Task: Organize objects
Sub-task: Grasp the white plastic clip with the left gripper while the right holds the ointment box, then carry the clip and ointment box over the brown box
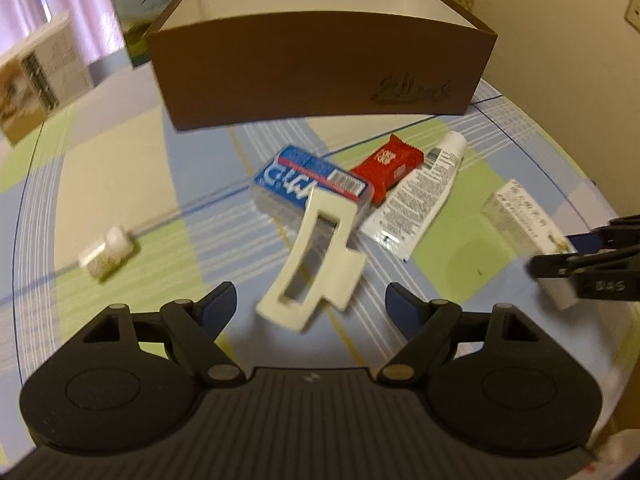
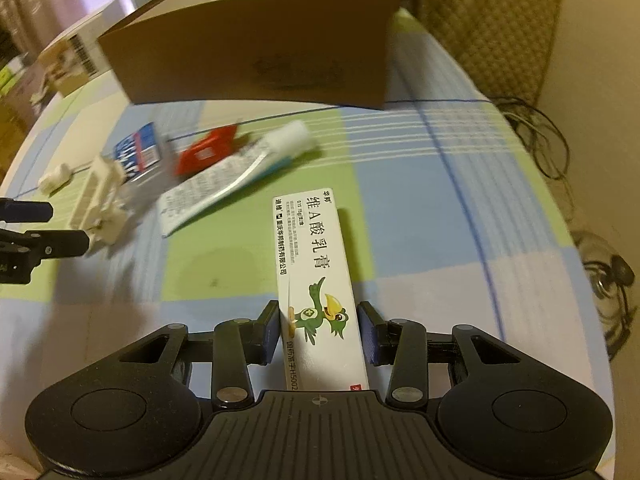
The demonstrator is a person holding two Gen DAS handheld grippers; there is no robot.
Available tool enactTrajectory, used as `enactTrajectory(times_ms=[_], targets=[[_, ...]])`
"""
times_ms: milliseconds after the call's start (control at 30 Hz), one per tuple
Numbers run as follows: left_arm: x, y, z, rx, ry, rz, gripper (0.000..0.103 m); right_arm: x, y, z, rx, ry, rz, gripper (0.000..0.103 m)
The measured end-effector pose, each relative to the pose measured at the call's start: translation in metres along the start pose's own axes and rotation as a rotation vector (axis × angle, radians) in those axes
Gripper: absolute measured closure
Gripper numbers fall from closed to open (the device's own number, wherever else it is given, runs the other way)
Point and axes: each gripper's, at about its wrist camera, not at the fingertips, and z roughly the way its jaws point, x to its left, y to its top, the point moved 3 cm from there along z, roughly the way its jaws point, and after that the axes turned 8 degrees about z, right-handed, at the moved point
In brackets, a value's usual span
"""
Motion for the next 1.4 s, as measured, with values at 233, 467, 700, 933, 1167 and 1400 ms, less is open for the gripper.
enactTrajectory(times_ms=[233,467,700,933,1167,1400], targets=[[-0.007,0.008,0.019,-0.031,0.022,0.109,0.046,-0.006,-0.006,-0.004,-0.012,-0.001,0.009,0.065],[-0.013,0.007,0.019,-0.022,-0.013,0.123,0.062,-0.007,-0.007,-0.004,-0.015,0.003,0.007,0.065],[-0.010,-0.003,0.013,0.099,-0.043,0.050,0.065,-0.007,-0.004,-0.003,-0.019,0.000,-0.003,0.065],[-0.004,-0.019,0.009,0.135,-0.050,-0.015,0.066,-0.004,0.000,0.000,-0.034,-0.006,-0.031,0.065],[-0.002,-0.023,0.013,0.133,-0.052,-0.045,0.064,0.003,0.000,0.004,-0.046,-0.023,-0.090,0.065],[-0.004,-0.021,0.014,0.135,-0.037,-0.042,0.065,0.006,-0.002,0.005,-0.049,-0.032,-0.138,0.065]])
